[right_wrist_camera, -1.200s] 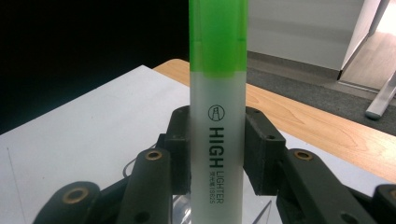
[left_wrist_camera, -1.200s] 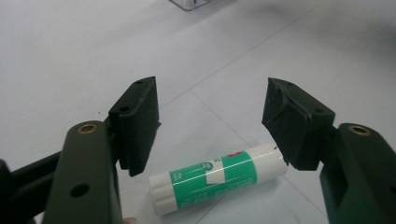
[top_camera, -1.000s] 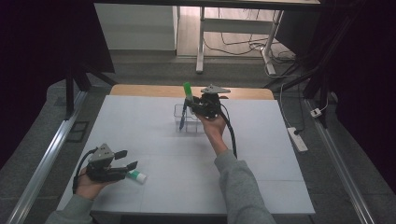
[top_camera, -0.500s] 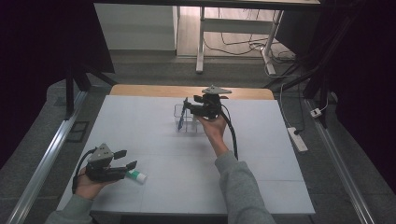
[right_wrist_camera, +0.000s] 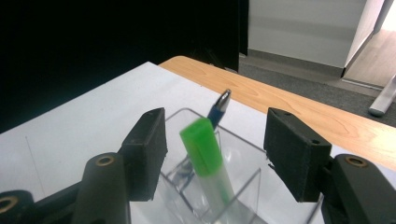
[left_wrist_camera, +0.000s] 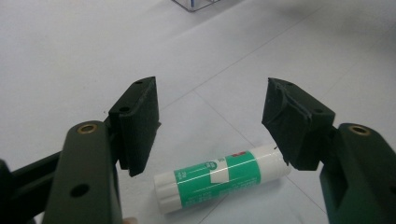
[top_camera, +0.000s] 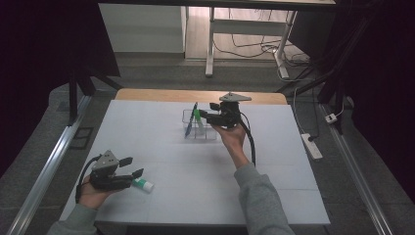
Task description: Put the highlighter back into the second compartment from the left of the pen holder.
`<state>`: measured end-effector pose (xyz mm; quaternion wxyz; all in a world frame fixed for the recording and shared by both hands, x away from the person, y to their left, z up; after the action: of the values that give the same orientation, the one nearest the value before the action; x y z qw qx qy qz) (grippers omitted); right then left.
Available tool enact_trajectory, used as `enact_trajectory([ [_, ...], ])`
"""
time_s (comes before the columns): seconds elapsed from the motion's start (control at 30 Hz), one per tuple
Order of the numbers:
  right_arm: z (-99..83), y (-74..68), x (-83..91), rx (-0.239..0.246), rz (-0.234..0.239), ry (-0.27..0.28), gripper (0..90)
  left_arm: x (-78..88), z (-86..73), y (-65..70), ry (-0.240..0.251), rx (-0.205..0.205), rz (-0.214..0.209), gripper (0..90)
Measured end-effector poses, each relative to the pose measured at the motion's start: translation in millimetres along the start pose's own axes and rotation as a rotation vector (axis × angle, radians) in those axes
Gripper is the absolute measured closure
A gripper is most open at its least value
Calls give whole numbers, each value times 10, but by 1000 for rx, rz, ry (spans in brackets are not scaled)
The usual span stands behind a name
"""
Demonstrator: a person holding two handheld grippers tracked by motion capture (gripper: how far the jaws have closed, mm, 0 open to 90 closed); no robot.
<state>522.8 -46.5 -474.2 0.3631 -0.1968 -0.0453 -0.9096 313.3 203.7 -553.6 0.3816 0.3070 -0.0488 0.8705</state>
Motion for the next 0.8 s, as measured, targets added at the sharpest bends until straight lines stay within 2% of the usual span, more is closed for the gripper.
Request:
enact_trajectory([
  [0.3,-169,47,201,11,-3,-22,394,-7,-2,2,-4,-3,1,357],
  [0.8,-502,104,664,23,-5,-79,378,-24,-8,6,-14,-6,7,358],
])
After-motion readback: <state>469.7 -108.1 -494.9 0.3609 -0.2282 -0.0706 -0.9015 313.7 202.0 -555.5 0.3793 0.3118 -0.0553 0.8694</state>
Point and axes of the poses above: each handheld gripper's, and its own axes: x roughly backward along the jaws, z roughly out of its top, y roughly to its right, the point moved 9 cm from there along -x, roughly forward along the jaws, and after that the axes turned 7 degrees about -z, right-handed, at the moved point
